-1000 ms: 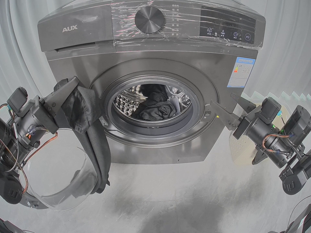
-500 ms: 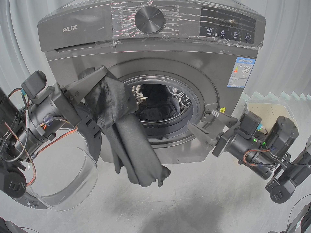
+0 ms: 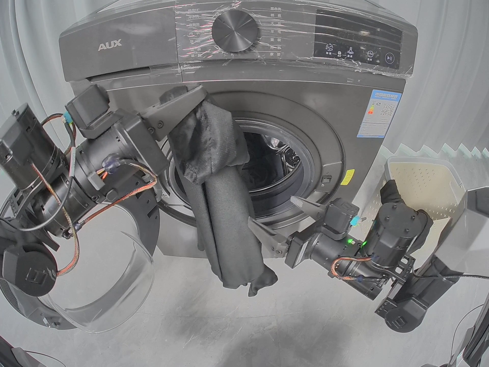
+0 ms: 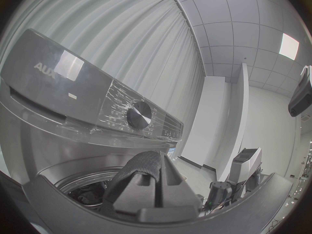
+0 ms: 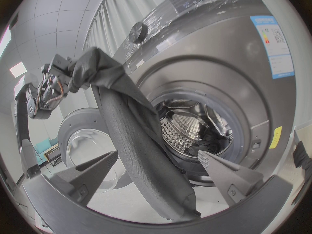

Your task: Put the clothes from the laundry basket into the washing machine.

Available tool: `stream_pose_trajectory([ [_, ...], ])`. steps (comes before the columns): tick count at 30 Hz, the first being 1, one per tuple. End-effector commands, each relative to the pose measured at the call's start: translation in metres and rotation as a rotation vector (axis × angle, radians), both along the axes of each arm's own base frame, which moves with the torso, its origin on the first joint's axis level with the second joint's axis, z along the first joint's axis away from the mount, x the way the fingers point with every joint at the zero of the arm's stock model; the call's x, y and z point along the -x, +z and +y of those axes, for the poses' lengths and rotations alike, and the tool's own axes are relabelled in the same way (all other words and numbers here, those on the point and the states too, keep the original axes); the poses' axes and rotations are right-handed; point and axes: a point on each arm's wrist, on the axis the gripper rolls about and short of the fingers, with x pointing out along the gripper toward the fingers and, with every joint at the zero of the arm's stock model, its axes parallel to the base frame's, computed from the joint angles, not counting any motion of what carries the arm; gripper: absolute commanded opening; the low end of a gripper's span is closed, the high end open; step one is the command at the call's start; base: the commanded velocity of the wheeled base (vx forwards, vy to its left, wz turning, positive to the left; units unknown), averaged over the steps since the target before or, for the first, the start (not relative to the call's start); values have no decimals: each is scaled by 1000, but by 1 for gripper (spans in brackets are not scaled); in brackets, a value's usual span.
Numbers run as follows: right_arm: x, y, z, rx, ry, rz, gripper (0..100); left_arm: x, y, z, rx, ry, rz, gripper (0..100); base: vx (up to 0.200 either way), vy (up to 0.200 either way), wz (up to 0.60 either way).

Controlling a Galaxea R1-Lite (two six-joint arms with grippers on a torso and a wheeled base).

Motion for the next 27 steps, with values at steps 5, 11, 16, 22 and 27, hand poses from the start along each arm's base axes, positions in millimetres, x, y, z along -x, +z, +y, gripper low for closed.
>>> stream_pose_trajectory([
  [5,-14,-33,30,39,42,38,100,-5,1,-16,-7,-37,8,0,0,0,0],
  [11,-15,-47,53,44,83,41,100,-12,-1,-20,-8,-11,14,0,0,0,0],
  [16,-19,-55,62,49,103,42,100,-13,-1,-22,-8,-13,11,0,0,0,0],
  [22,-27,-66,64,61,115,54,100,-11,4,-23,2,-18,-2,0,0,0,0],
  [27,-60,-88,59,86,48,49,100,-9,8,-22,10,-18,-15,0,0,0,0],
])
